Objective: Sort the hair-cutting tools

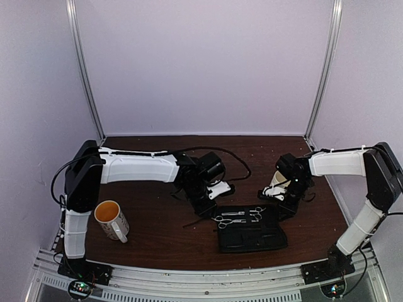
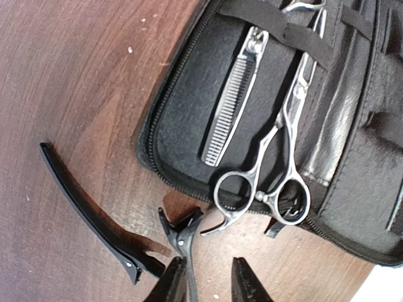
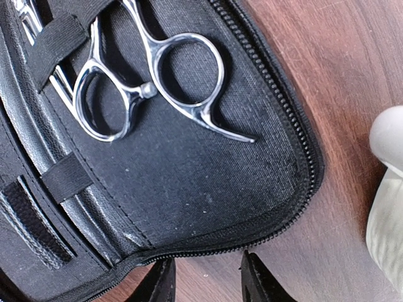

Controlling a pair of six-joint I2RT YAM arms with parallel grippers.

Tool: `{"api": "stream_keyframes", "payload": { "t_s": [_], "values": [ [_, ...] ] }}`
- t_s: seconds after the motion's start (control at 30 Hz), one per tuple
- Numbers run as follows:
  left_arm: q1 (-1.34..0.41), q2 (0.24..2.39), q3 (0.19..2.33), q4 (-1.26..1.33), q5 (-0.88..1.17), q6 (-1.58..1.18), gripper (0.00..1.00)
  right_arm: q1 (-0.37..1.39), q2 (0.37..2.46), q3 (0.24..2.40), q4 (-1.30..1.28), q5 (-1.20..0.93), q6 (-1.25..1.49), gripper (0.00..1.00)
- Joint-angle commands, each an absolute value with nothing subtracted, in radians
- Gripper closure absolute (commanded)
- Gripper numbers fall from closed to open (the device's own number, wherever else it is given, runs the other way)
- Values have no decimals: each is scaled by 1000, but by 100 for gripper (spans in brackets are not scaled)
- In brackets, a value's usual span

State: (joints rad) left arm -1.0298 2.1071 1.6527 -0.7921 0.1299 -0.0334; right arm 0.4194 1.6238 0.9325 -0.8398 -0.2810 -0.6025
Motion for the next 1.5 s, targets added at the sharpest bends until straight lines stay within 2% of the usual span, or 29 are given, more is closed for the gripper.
{"api": "stream_keyframes", "payload": {
  "t_s": [0.0,0.1,0.27,0.6,0.83,1.23,1.47],
  "values": [
    [-1035,2148,1670,-809,99,20,70,423,1609,932,-830,-294,-597,63],
    [-1035,2170,1684,-805,116,36,68,423,1610,931,-829,-294,-597,63],
    [-1046,2192,1709,-801,124,72,71,423,1608,929,-825,-295,-597,63],
    [-1066,2259,1809,-802,168,100,77,423,1608,933,-821,-294,-596,63],
    [-1068,2290,1841,-802,196,100,86,423,1607,928,-817,-295,-597,63],
    [-1084,2353,1904,-809,217,101,88,422,1603,925,-812,-296,-597,63],
    [-1097,2425,2023,-883,197,122,87,422,1603,926,-811,-302,-599,63]
  ]
}}
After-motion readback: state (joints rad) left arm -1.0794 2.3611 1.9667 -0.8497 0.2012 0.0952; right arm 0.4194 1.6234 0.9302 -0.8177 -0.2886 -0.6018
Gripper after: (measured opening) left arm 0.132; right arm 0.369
